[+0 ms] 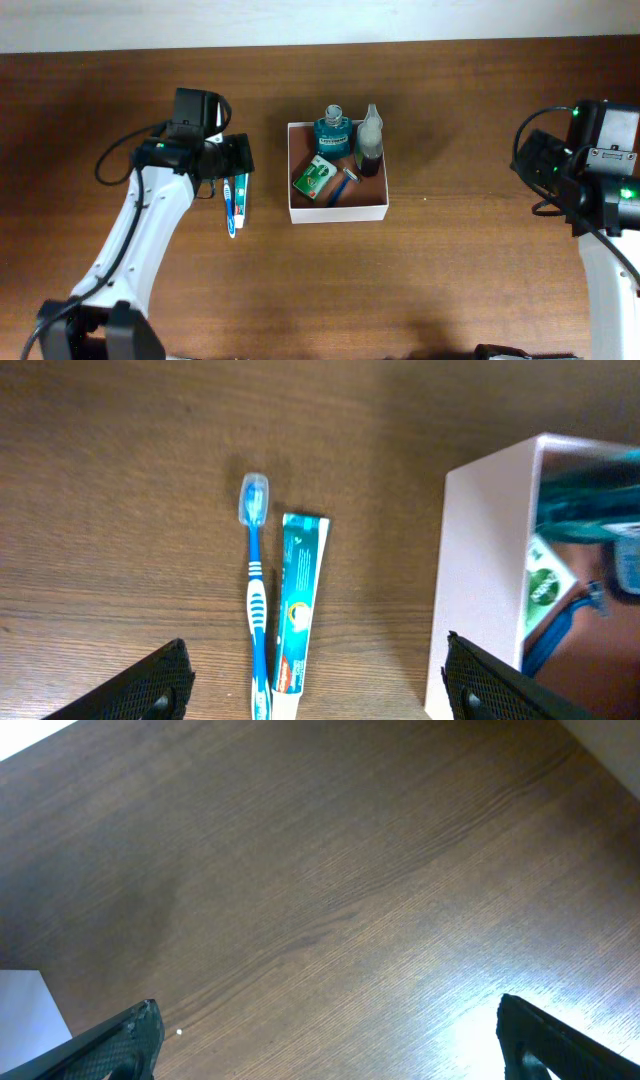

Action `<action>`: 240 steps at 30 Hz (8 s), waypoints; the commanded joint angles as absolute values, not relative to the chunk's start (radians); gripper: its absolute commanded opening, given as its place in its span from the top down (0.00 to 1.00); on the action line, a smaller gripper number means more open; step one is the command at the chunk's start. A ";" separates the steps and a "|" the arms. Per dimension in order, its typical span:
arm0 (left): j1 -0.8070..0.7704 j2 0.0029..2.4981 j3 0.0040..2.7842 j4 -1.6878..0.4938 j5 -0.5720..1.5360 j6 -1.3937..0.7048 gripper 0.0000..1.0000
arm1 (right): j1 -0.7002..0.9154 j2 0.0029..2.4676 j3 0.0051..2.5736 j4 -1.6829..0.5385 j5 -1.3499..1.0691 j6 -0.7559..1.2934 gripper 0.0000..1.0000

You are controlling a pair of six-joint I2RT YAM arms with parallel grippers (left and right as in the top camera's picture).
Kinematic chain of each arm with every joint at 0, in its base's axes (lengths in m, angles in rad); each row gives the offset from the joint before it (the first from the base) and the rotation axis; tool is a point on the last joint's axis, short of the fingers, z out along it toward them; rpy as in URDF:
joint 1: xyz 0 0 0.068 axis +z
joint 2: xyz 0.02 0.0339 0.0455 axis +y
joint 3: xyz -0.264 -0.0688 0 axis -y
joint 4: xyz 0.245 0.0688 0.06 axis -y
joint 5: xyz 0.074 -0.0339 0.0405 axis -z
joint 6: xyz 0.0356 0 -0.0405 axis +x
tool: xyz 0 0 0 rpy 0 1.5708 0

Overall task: Pack container
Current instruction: 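Move the left gripper back over the blue toothbrush, then lower the left gripper and grasp the toothbrush handle, then carry the toothbrush right and release it into the box, then move the left gripper down and grasp the teal toothpaste tube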

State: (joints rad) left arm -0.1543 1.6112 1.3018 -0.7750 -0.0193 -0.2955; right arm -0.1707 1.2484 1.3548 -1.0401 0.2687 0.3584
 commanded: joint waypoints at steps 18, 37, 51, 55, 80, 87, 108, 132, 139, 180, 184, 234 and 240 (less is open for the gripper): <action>-0.089 1.783 1.256 -0.749 -0.049 -0.352 0.20 | -0.177 1.248 1.364 -1.037 0.273 0.360 0.01; -0.089 1.938 1.226 -0.710 -0.075 -0.351 0.33 | -0.177 1.248 1.364 -1.037 0.273 0.360 0.01; -0.047 1.946 1.229 -0.690 0.014 -0.334 0.33 | -0.177 1.248 1.364 -1.037 0.273 0.360 0.01; 0.000 1.935 1.230 -0.688 0.134 -0.286 0.31 | -0.177 1.248 1.364 -1.037 0.273 0.360 0.02; 0.020 1.913 1.229 -0.688 0.099 -0.207 0.37 | -0.177 1.248 1.364 -1.037 0.273 0.360 0.01; -0.078 1.913 1.229 -0.684 -0.019 -0.208 0.36 | -0.177 1.248 1.364 -1.037 0.273 0.360 0.01; -0.110 1.919 1.190 -0.633 -0.075 -0.278 0.37 | -0.177 1.248 1.364 -1.037 0.273 0.360 0.01; -0.109 1.916 1.147 -0.554 -0.102 -0.307 0.86 | -0.177 1.248 1.364 -1.037 0.273 0.360 0.01; -0.109 1.832 1.343 -0.712 -0.147 -0.290 0.87 | -0.177 1.248 1.364 -1.037 0.273 0.360 0.01; -0.480 1.833 1.412 -0.586 0.057 -0.471 0.89 | -0.177 1.248 1.364 -1.037 0.273 0.360 0.01; -0.480 1.833 1.412 -0.602 0.057 -0.471 0.88 | -0.177 1.248 1.364 -1.037 0.273 0.360 0.01; -0.193 1.672 1.002 -0.459 0.024 -0.062 0.49 | -0.177 1.248 1.364 -1.037 0.273 0.360 0.01; -0.193 1.677 0.942 -0.340 0.090 -0.053 0.43 | -0.177 1.248 1.364 -1.037 0.273 0.360 0.01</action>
